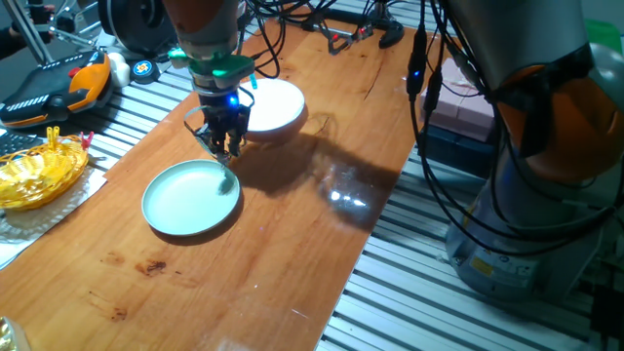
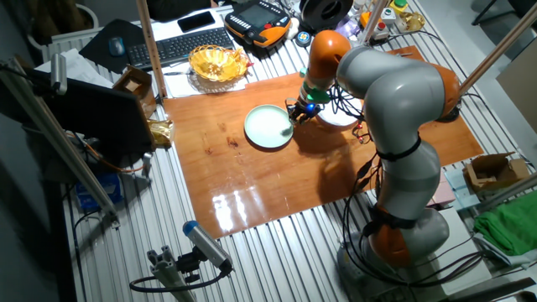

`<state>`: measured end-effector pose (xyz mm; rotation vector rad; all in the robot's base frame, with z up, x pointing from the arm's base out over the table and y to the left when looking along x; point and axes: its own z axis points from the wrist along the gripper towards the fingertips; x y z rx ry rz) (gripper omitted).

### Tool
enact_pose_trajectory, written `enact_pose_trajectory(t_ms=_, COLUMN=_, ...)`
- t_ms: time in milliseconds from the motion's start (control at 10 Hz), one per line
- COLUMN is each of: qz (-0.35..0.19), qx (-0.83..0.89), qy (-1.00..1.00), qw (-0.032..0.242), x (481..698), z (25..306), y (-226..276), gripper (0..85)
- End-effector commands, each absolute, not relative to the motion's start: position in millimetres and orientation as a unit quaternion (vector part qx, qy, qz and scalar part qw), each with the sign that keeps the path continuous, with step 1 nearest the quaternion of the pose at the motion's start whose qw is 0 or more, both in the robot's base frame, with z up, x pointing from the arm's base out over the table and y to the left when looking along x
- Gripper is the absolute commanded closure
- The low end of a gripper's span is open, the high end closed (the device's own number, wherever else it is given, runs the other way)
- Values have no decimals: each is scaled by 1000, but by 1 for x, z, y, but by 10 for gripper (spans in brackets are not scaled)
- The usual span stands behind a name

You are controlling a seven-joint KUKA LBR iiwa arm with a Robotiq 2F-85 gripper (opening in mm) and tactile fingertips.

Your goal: Use a clamp

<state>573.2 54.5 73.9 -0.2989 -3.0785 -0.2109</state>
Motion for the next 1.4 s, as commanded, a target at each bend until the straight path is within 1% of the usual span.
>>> enact_pose_trajectory(t_ms=0, qz=-68, qx=-95, qy=-993, qw=22, x=574, z=78, y=55, gripper=520)
enact_pose_trajectory(t_ms=300, qz=-61, qx=-99, qy=-993, qw=32, x=574, z=102, y=54, gripper=517)
enact_pose_trajectory(t_ms=500, qz=-54, qx=-91, qy=-994, qw=30, x=573, z=118, y=49, gripper=527)
enact_pose_trajectory(t_ms=600, qz=-54, qx=-77, qy=-995, qw=23, x=572, z=127, y=44, gripper=597)
enact_pose_trajectory(t_ms=700, qz=-56, qx=-63, qy=-996, qw=17, x=571, z=134, y=39, gripper=783)
enact_pose_trajectory(t_ms=800, qz=-56, qx=-51, qy=-997, qw=16, x=568, z=141, y=32, gripper=843)
enact_pose_trajectory(t_ms=1100, qz=-46, qx=-30, qy=-998, qw=14, x=552, z=161, y=4, gripper=843)
enact_pose_trajectory(t_ms=1300, qz=-46, qx=-14, qy=-999, qw=7, x=548, z=169, y=-12, gripper=843)
